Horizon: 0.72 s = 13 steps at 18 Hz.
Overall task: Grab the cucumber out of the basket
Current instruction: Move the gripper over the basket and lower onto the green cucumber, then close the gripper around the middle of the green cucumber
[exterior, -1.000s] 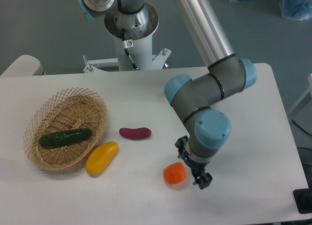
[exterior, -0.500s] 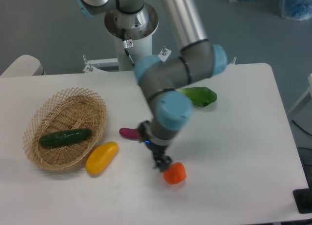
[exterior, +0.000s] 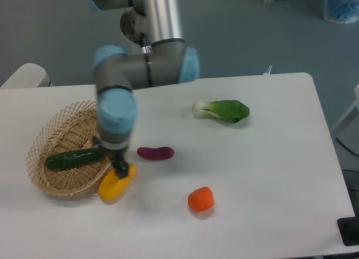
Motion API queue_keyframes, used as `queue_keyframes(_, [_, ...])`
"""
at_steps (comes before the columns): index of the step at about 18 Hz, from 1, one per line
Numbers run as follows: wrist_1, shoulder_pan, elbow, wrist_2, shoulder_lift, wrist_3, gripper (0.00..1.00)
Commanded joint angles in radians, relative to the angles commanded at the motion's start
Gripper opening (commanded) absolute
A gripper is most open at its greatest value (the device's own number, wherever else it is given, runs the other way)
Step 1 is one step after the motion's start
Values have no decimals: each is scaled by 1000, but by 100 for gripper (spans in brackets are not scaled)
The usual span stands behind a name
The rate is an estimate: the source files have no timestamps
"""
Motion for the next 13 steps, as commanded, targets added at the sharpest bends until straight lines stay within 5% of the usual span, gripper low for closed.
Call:
queue_keyframes(6, [107, -60, -94, 3, -5, -26, 100])
queue_keyframes(13, [175, -83, -91, 57, -60, -103, 100])
